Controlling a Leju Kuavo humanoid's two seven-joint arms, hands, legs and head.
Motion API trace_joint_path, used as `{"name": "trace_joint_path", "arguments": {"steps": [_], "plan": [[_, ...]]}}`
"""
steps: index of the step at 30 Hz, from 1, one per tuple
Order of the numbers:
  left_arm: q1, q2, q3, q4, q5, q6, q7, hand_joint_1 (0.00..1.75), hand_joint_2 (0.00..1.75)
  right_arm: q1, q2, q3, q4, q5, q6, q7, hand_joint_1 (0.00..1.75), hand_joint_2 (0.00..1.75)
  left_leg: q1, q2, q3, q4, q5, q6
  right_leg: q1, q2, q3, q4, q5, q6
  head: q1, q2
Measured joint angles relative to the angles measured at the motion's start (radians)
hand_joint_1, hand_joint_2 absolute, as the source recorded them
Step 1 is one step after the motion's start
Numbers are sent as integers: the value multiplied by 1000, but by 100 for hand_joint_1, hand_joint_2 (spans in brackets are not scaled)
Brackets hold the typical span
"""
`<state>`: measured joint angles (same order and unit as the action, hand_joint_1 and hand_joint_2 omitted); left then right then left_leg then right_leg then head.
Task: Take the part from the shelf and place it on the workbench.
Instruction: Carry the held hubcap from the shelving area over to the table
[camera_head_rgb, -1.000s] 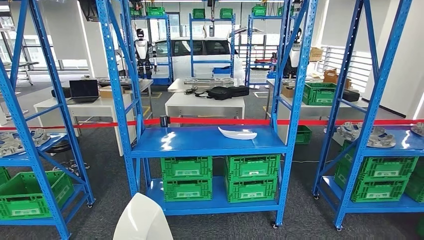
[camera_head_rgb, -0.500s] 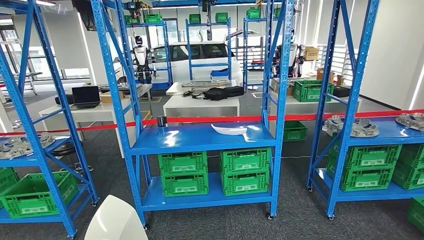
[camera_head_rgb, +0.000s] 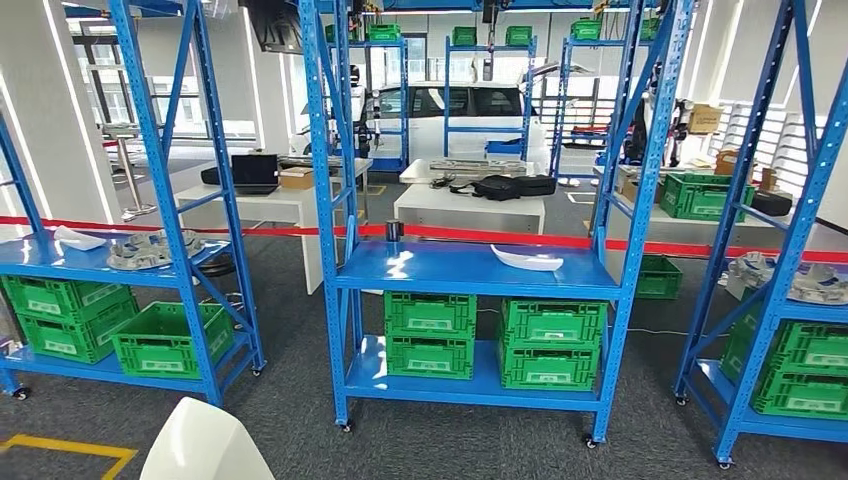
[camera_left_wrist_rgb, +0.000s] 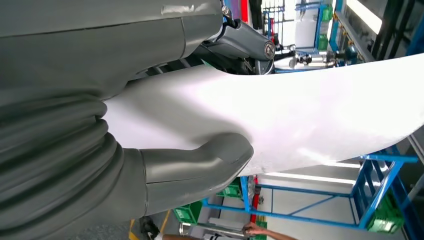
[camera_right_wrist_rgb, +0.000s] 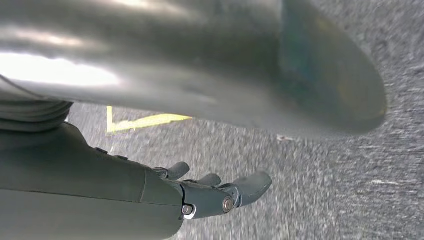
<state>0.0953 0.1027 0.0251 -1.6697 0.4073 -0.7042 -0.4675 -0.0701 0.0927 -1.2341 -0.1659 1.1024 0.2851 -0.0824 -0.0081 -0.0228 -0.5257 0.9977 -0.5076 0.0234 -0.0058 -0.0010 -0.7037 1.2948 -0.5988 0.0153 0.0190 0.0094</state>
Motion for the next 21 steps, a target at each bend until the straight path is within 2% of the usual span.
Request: {"name": "trace_joint_path", "arguments": {"steps": [2,3,4,5,7,8,9,10,12,13,14,15,16,18,19,20,21], "plan": [[12,-10,13,-6,0,-8,-4,175,175,0,-5,10,0,11,7,-3,0,0,1,-21,-14,13,4,-4,0,20,84,-129,50,-7,1,0],[17,-16,19,-12,-1,-11,-7,175,175,0,-8,16,0,15,13,-8,0,0,0,-29,-21,20,5,-7,1,36,122,-195,68,-11,1,0],[22,-20,24,-19,-3,-14,-9,175,175,0,-10,21,0,18,20,-16,0,0,0,-37,-27,24,6,-11,1,46,147,-241,78,-15,1,0],[26,-25,27,-25,-6,-16,-11,175,175,0,-13,26,0,19,26,-23,0,0,0,-44,-32,26,8,-16,3,52,157,-262,79,-19,1,0],[31,-34,31,-36,-10,-20,-15,175,175,-1,-17,31,0,20,31,-34,0,0,0,-61,-40,24,15,-29,3,35,157,-267,82,-28,0,0],[33,-38,33,-40,-10,-21,-16,175,175,-1,-18,32,0,20,31,-37,0,0,0,-62,-44,26,15,-34,2,24,158,-272,87,-35,0,0],[33,-41,34,-44,-9,-21,-18,175,175,-1,-20,34,0,19,30,-39,0,0,-1,-53,-52,39,5,-39,-1,13,159,-278,91,-41,-1,0],[30,-43,36,-46,-6,-21,-17,175,175,-1,-21,36,0,17,28,-37,0,0,-1,-37,-69,71,-17,-45,-3,1,158,-283,95,-47,-2,0],[23,-45,38,-45,16,-20,-11,175,175,0,-24,37,0,9,21,-19,0,0,5,1,-122,192,-86,-56,-4,-21,154,-285,98,-51,-4,0],[19,-45,38,-43,31,-18,-6,175,175,1,-25,37,0,5,16,-3,0,0,9,9,-148,253,-113,-62,-3,-33,152,-285,99,-51,-4,0],[15,-45,38,-41,44,-16,-1,175,175,3,-26,37,0,1,11,16,0,0,13,14,-161,291,-123,-66,-3,-45,150,-284,100,-50,-4,0],[9,-45,38,-39,52,-13,4,175,175,3,-26,37,0,-3,6,35,0,0,16,18,-154,287,-112,-68,-3,-57,150,-284,100,-49,-4,0],[2,-45,38,-39,55,-10,9,175,175,3,-26,37,0,-8,2,52,0,0,19,24,-129,247,-86,-70,-4,-69,149,-283,101,-48,-4,0],[-13,-45,38,-40,55,0,15,175,175,2,-25,37,0,-19,-6,78,0,0,20,62,-48,104,-30,-70,-3,-89,151,-279,100,-42,-4,0],[-19,-45,38,-41,55,7,17,175,175,2,-25,36,0,-25,-9,85,0,0,18,79,-21,51,-14,-65,-2,-97,151,-277,100,-37,-4,0],[-24,-44,38,-42,57,16,16,175,175,2,-24,35,0,-30,-12,89,0,0,15,89,-8,19,-8,-59,0,-105,152,-276,99,-30,-4,0],[-27,-43,39,-43,61,24,16,175,175,2,-23,32,0,-34,-14,92,0,0,12,86,-11,15,-9,-51,0,-113,153,-276,100,-23,-4,0]]}}
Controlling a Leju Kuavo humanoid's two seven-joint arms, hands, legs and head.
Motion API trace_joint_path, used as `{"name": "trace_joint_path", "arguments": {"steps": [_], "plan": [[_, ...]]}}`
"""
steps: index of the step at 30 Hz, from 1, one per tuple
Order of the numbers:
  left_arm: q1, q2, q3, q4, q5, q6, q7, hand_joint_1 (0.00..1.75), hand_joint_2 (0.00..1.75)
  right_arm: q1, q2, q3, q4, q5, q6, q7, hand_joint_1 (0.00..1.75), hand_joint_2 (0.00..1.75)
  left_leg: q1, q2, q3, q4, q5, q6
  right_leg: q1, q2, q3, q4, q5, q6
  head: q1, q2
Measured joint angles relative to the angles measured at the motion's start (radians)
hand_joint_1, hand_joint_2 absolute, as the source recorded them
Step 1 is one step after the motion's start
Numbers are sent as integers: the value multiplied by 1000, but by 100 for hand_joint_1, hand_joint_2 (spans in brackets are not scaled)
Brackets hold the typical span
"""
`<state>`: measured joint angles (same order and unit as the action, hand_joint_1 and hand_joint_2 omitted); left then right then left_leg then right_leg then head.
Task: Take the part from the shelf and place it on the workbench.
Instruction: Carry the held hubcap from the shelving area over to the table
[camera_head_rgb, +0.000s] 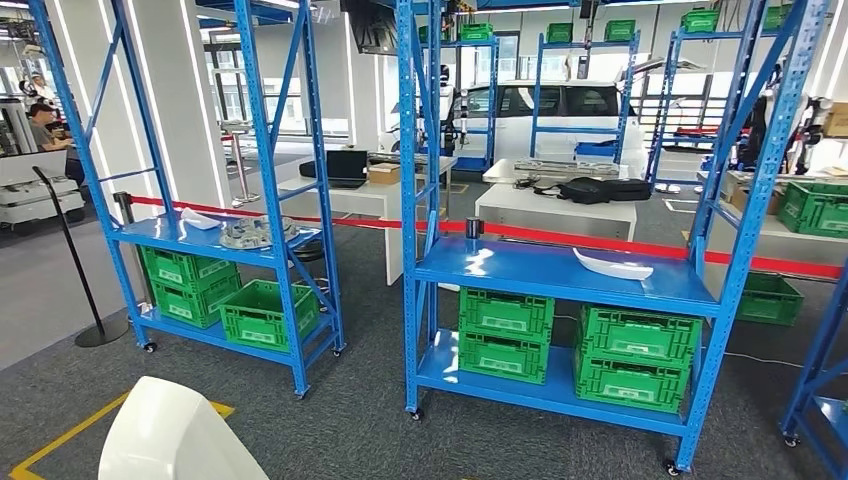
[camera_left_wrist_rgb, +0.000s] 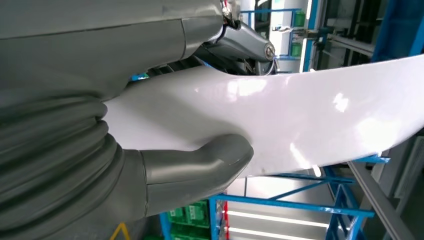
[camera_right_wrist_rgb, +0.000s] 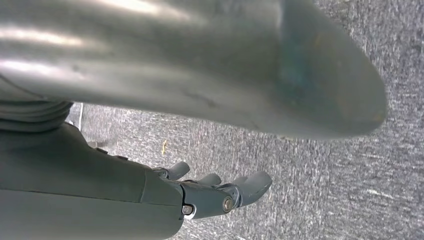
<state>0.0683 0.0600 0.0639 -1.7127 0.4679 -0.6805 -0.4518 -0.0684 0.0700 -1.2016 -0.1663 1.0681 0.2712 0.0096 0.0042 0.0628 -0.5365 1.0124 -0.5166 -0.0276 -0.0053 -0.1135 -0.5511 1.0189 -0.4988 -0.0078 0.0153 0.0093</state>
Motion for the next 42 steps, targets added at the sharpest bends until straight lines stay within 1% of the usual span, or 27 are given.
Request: {"name": "trace_joint_path", "arguments": {"steps": [2,4,6,7,8,9,10,11,13,15,17,19,21,23,24,25,27,29,30,32,33,35,36,38,39,40,42], "plan": [[-2,5,5,-1,14,12,-2,175,175,-1,5,-4,0,-5,-2,-2,0,0,-1,-23,-6,-1,8,16,-3,-9,1,1,-1,14,1,0],[-6,9,12,-3,32,16,-3,175,175,-1,11,-5,0,-7,-4,-13,0,0,2,-43,-7,-5,17,30,-8,32,-15,44,-35,26,2,0],[-10,12,17,-3,42,17,-3,175,175,1,16,-6,0,-8,-5,-21,0,0,2,-65,-13,-4,24,39,-9,90,-68,166,-105,29,3,0],[-10,14,19,-3,43,18,-3,175,175,4,18,-6,0,-8,-6,-25,0,0,0,-78,-17,-3,26,41,-8,103,-100,235,-133,29,3,0],[-10,16,20,-3,43,19,-2,175,175,6,20,-6,0,-8,-4,-31,0,0,-2,-91,-19,-1,26,42,-7,108,-123,284,-146,27,3,0],[-9,18,23,-4,45,22,-2,175,175,7,23,-6,0,-7,-2,-38,0,0,-4,-106,-21,1,27,42,-6,111,-128,295,-138,23,4,0],[-8,21,26,-6,51,24,-2,175,175,7,26,-6,0,-6,-2,-43,0,0,-4,-120,-21,4,27,42,-4,115,-113,262,-110,19,4,0],[-7,23,30,-10,64,23,-3,175,175,7,29,-6,0,-3,-3,-47,0,0,-5,-135,-21,7,26,41,-3,127,-82,194,-71,13,4,0],[-5,29,34,-24,97,21,-6,175,175,6,35,-6,0,4,-9,-54,0,0,-5,-161,-25,12,26,34,-3,172,-21,62,-22,4,5,0],[2,41,37,-42,112,22,-11,175,175,5,41,-6,0,3,-10,-75,0,0,-2,-185,-33,13,29,21,0,191,-1,16,-17,0,5,0],[13,61,46,-61,116,26,-15,175,175,2,49,-6,0,-2,-9,-96,0,0,1,-204,-42,10,34,7,0,166,1,7,-11,-8,5,0],[16,82,57,-76,125,29,-13,175,175,-1,56,-6,0,-9,-12,-97,0,0,-2,-167,-60,38,14,-3,-4,138,5,-4,-5,-21,3,0],[12,101,62,-86,131,31,-11,175,175,-1,61,-7,0,-17,-20,-79,0,0,-2,-101,-109,144,-48,-11,-4,107,6,-9,-4,-31,1,0],[14,123,66,-91,133,32,-20,175,175,0,67,-8,0,-17,-34,-60,0,0,4,-75,-165,265,-101,-21,-2,76,5,-9,-6,-33,1,0],[19,135,68,-94,133,31,-29,175,175,0,69,-8,0,-15,-41,-58,0,0,8,-71,-171,283,-99,-25,-2,61,5,-8,-7,-33,1,0],[25,148,70,-99,135,31,-40,175,175,-1,72,-8,0,-12,-46,-59,0,0,11,-67,-158,263,-80,-29,-2,48,6,-8,-8,-32,1,0],[40,168,72,-115,139,30,-59,175,175,-2,78,-8,0,-8,-47,-66,0,0,16,-32,-82,125,-16,-32,-3,24,10,-5,-12,-26,0,0],[55,178,72,-129,137,30,-74,175,175,-2,82,-7,0,2,-38,-73,0,0,15,8,-26,20,19,-25,1,6,15,0,-19,-14,0,0],[62,181,72,-135,131,34,-81,175,175,-3,82,-7,0,10,-32,-75,0,0,12,16,-21,6,21,-18,3,-2,18,1,-21,-8,1,0],[76,184,72,-146,110,46,-97,175,175,-4,85,-4,0,30,-24,-72,0,0,8,-9,-25,7,24,-3,2,-22,24,-1,-25,5,1,0],[84,184,72,-153,99,53,-105,175,175,-4,86,-1,0,40,-22,-67,0,0,9,-21,-25,4,26,4,-1,-15,26,3,-31,11,2,0],[97,180,72,-168,80,64,-119,175,175,-3,87,8,0,57,-20,-54,0,0,13,-45,-22,-1,33,17,-7,41,5,61,-73,22,3,0],[104,175,72,-176,75,64,-125,175,175,-2,86,12,0,61,-21,-47,0,0,13,-57,-25,-1,35,21,-8,77,-22,123,-107,24,4,0],[115,162,74,-186,69,50,-135,175,175,1,82,16,0,58,-30,-35,0,0,11,-84,-29,0,37,25,-7,108,-87,256,-163,23,5,0],[119,154,74,-188,68,37,-139,175,175,2,78,16,0,52,-37,-31,0,0,9,-99,-30,2,37,26,-6,111,-105,289,-165,21,6,0],[119,146,74,-188,64,24,-143,175,175,3,73,16,0,46,-45,-30,0,0,8,-115,-31,4,37,26,-4,114,-104,280,-145,18,6,0],[111,131,74,-185,46,5,-152,175,175,2,62,16,0,31,-59,-37,0,0,8,-145,-32,8,37,25,-3,135,-53,157,-71,10,6,0]]}}
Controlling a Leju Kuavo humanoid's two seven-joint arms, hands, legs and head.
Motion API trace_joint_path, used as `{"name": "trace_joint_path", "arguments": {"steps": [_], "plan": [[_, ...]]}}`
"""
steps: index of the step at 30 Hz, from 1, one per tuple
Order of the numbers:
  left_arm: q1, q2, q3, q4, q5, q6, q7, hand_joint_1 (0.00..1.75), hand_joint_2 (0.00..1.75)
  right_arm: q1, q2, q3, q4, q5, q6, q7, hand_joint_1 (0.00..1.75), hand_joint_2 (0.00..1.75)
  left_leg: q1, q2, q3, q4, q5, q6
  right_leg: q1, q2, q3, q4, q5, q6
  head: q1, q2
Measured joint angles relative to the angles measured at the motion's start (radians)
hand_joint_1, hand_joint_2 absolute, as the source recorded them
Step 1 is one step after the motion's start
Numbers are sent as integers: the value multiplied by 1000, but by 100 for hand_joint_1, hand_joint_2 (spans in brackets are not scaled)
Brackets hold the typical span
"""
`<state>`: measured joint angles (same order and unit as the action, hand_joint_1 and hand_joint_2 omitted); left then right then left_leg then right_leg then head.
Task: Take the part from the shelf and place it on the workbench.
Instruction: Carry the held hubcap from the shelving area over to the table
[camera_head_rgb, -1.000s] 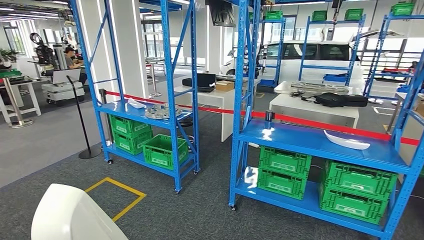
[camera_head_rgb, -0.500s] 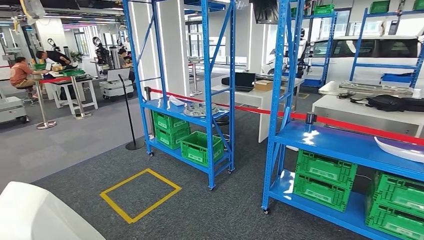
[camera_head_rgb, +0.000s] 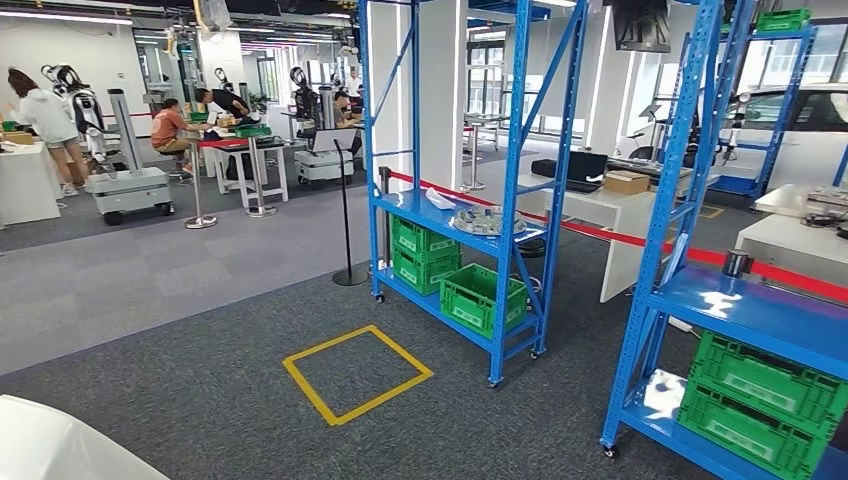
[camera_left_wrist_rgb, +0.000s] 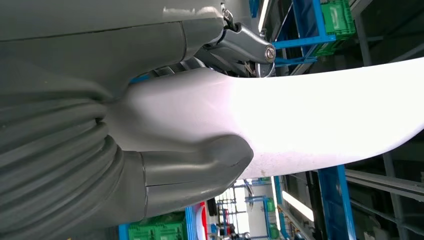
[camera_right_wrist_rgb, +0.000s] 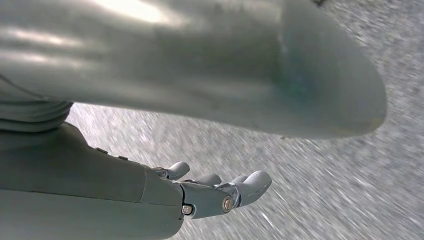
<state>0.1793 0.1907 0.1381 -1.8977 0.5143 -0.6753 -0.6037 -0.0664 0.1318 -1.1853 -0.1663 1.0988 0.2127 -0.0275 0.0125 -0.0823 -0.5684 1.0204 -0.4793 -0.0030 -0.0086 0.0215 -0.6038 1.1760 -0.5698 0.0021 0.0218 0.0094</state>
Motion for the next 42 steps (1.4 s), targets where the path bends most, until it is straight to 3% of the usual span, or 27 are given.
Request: {"name": "trace_joint_path", "arguments": {"steps": [2,3,5,6,8,10,12,13,15,17,19,20,21,22,23,25,27,28,29,32,34,36,37,39,40,42], "plan": [[-14,-15,0,6,-22,-6,-14,175,175,-2,-12,-1,0,-11,-7,-18,0,0,-1,-25,-5,5,0,-8,0,35,49,-115,45,-5,0,0],[-21,-23,0,8,-31,-7,-20,175,175,-3,-17,-1,0,-13,-7,-29,0,0,-1,-35,-8,5,2,-14,1,45,58,-139,50,-7,0,0],[-30,-34,3,12,-40,-8,-27,175,175,-5,-26,-1,0,-11,1,-44,0,0,0,-56,-17,-1,8,-29,4,30,58,-145,53,-17,0,0],[-35,-37,7,14,-42,-8,-27,175,175,-6,-29,-1,0,-7,7,-47,0,0,1,-54,-19,0,9,-34,4,18,59,-150,56,-24,0,0],[-56,-38,15,26,-41,-8,-20,175,175,-6,-34,-1,0,-2,14,-48,0,0,-2,-8,-41,43,-21,-41,2,-8,61,-160,63,-39,-2,0],[-82,-38,21,45,-34,-8,-10,175,175,-4,-37,-2,0,-8,16,-49,0,0,-3,54,-94,159,-90,-46,5,-36,59,-163,65,-46,-5,0],[-98,-40,22,66,-28,-9,-1,175,175,-2,-37,-2,0,-16,16,-51,0,0,-2,73,-137,264,-132,-51,8,-66,56,-162,65,-47,-5,0],[-103,-41,22,74,-26,-10,1,175,175,-2,-37,-2,0,-18,15,-52,0,0,-1,77,-135,271,-126,-52,9,-81,56,-162,65,-47,-5,0],[-112,-42,23,83,-26,-10,3,175,175,-3,-37,-2,0,-19,15,-54,0,0,-1,97,-69,162,-68,-49,10,-107,58,-161,63,-45,-5,0],[-122,-43,24,89,-26,-11,6,175,175,-4,-37,-2,0,-20,15,-55,0,0,-7,143,5,31,-24,-39,14,-129,62,-160,60,-39,-5,0],[-128,-45,26,92,-26,-12,17,175,175,-5,-37,-2,0,-21,17,-55,0,0,-13,158,21,-10,-16,-26,16,-148,65,-158,58,-30,-4,0],[-129,-47,27,91,-28,-11,24,175,175,-6,-36,-2,0,-21,18,-54,0,0,-13,145,17,-11,-13,-21,16,-159,68,-159,57,-25,-4,0],[-129,-48,27,89,-29,-10,30,175,175,-7,-35,-2,0,-22,19,-54,0,0,-12,132,17,-14,-10,-16,13,-158,70,-157,54,-18,-4,0],[-129,-50,28,85,-31,-9,34,175,175,-8,-34,-2,0,-23,19,-54,0,0,-9,120,17,-16,-7,-10,11,-138,68,-146,44,-12,-4,0],[-130,-52,28,80,-32,-7,38,175,175,-8,-32,-2,0,-25,20,-55,0,0,-7,109,19,-19,-4,-4,10,-107,58,-118,25,-6,-3,0],[-132,-57,29,72,-32,-3,47,175,175,-5,-31,-3,0,-29,21,-59,0,0,-4,85,18,-19,1,3,7,-42,6,-3,-38,-1,-2,0],[-132,-62,29,72,-32,4,59,175,175,-2,-31,-4,0,-31,22,-65,0,0,-5,56,13,-16,2,5,7,-26,-55,115,-79,-3,-1,0],[-134,-65,29,72,-32,9,65,175,175,-2,-31,-4,0,-30,23,-68,0,0,-5,41,11,-14,2,5,7,-24,-65,130,-72,-5,0,0],[-137,-68,29,73,-33,14,69,175,175,-2,-31,-4,0,-29,23,-71,0,0,-5,26,10,-11,3,5,7,-21,-55,102,-46,-7,0,0],[-152,-75,29,74,-33,25,73,175,175,-5,-33,-4,0,-23,24,-77,0,0,-4,-16,7,-5,4,-4,6,27,35,-99,50,-14,1,0],[-158,-78,29,74,-33,27,74,175,175,-7,-36,-4,0,-21,23,-78,0,0,-3,-36,1,-5,7,-16,9,43,56,-149,61,-17,2,0],[-161,-80,30,74,-33,28,74,175,175,-10,-37,-4,0,-20,23,-78,0,0,-1,-55,-8,-10,12,-29,10,21,56,-155,67,-25,2,0],[-162,-80,31,74,-33,29,74,175,175,-11,-37,-4,0,-20,24,-78,0,0,-2,-46,-13,-4,8,-34,9,9,57,-161,71,-32,3,0],[-166,-80,34,74,-34,30,75,175,175,-11,-37,-4,0,-20,23,-78,0,0,-4,8,-45,59,-34,-41,6,-17,58,-172,78,-45,2,0],[-166,-81,35,74,-34,31,76,175,175,-9,-38,-4,0,-20,21,-79,0,0,-5,41,-73,119,-69,-44,7,-30,58,-174,79,-48,1,0],[-162,-85,37,78,-32,32,78,175,175,-5,-38,-4,0,-20,15,-81,0,0,-1,68,-129,243,-124,-51,9,-58,56,-174,79,-50,1,0]]}}
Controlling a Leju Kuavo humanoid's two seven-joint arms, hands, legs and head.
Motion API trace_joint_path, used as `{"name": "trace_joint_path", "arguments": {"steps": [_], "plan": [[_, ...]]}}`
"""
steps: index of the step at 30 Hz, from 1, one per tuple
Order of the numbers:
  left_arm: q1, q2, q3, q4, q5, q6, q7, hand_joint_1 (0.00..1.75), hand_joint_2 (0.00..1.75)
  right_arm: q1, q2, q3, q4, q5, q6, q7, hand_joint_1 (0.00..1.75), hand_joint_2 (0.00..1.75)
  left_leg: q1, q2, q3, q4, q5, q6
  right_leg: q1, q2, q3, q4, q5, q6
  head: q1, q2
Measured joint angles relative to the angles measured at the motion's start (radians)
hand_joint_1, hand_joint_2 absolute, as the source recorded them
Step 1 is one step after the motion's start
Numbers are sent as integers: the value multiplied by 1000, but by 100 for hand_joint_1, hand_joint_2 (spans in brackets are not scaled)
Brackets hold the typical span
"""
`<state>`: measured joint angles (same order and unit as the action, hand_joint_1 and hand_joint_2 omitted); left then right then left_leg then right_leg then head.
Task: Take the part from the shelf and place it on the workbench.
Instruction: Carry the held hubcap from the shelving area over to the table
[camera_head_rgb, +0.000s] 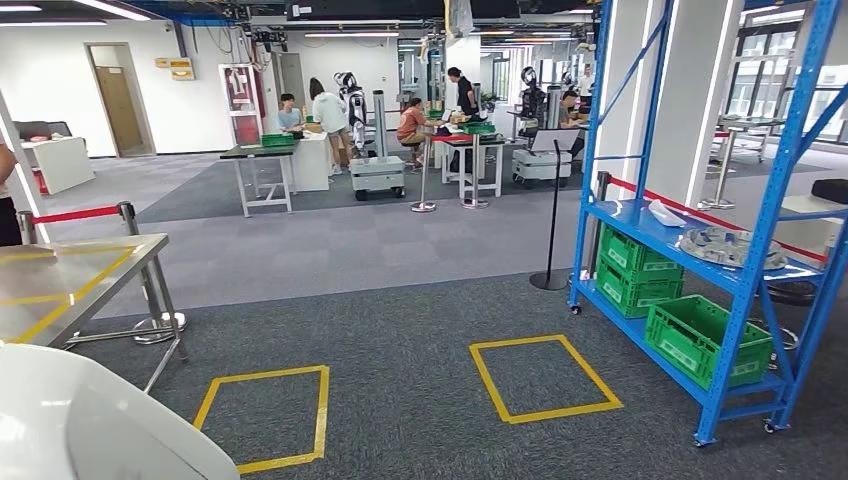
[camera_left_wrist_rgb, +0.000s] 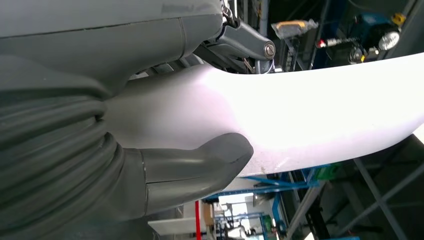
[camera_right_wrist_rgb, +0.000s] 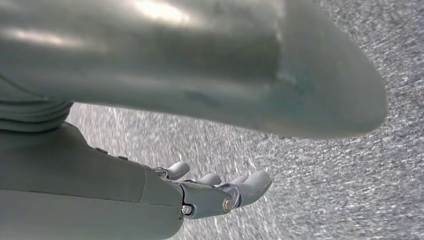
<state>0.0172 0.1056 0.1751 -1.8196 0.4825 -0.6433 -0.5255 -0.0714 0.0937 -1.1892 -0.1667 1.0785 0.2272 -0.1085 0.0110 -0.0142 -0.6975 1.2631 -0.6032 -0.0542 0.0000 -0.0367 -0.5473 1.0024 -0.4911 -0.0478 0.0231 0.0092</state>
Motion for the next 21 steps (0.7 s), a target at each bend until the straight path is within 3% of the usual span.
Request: {"name": "trace_joint_path", "arguments": {"steps": [1,2,3,5,7,9,10,12,13,14,15,16,17,18,20,21], "plan": [[3,-2,1,4,1,0,1,175,175,1,0,0,0,-1,-3,-1,0,0,2,4,-11,26,-3,-3,0,-15,-1,1,-1,0,0,0],[5,-3,2,8,2,0,1,175,175,2,0,0,0,-1,-5,0,0,0,5,9,-1,12,13,-6,-1,-30,-1,1,-2,2,0,0],[5,-4,4,13,2,-1,2,175,175,2,0,0,0,-2,-5,3,0,0,8,19,27,-40,43,-9,-3,-44,0,3,-4,5,0,0],[2,-4,6,20,1,-3,2,175,175,2,-3,0,-1,-3,-5,14,0,0,12,74,102,-177,98,-11,-2,-69,2,12,-13,17,0,0],[1,-4,8,24,1,-3,4,175,175,2,-7,-1,-3,-8,-5,28,0,0,10,105,133,-237,116,2,2,-89,7,20,-22,32,0,0],[1,-2,13,26,1,-3,8,175,175,2,-8,-2,-3,-14,-4,39,0,0,7,79,128,-235,117,22,-1,-111,16,19,-27,45,1,0],[1,-1,15,27,2,-2,10,175,175,1,-8,-2,-3,-16,-4,42,0,0,7,65,127,-236,119,29,-4,-103,19,23,-33,52,1,0],[-1,2,17,27,4,-1,12,175,175,0,-5,-3,-3,-19,-2,47,0,0,9,38,128,-239,125,42,-11,-43,0,77,-72,64,2,0],[-2,2,18,27,5,1,14,175,175,1,-3,-3,-3,-19,-1,49,0,0,9,25,126,-239,127,46,-12,-4,-26,134,-104,66,3,0],[-3,2,18,28,5,3,17,175,175,4,-2,-5,-3,-18,1,50,0,0,8,11,124,-239,128,49,-12,19,-62,205,-137,66,4,0],[-2,2,18,28,6,5,22,175,175,6,0,-6,-3,-17,3,49,0,0,5,-5,122,-238,129,51,-10,28,-97,270,-159,64,4,0],[-1,2,18,29,6,8,26,175,175,8,2,-7,-3,-15,5,45,0,0,3,-21,121,-238,129,52,-8,32,-120,307,-162,60,4,0],[0,3,19,30,7,10,29,175,175,9,4,-7,-3,-12,7,39,0,0,1,-38,121,-237,130,52,-6,35,-127,307,-145,54,4,0],[2,3,20,31,8,11,31,175,175,9,6,-8,-3,-9,9,31,0,0,-1,-53,122,-237,130,52,-3,41,-113,263,-110,46,4,0],[3,4,23,34,10,11,32,175,175,9,8,-8,-3,-3,12,20,0,0,-3,-81,122,-237,131,51,4,76,-56,123,-34,31,4,0],[3,6,24,37,10,11,32,175,175,9,9,-8,-3,-1,12,16,0,0,-3,-95,121,-237,132,48,7,93,-33,67,-11,25,4,0]]}}
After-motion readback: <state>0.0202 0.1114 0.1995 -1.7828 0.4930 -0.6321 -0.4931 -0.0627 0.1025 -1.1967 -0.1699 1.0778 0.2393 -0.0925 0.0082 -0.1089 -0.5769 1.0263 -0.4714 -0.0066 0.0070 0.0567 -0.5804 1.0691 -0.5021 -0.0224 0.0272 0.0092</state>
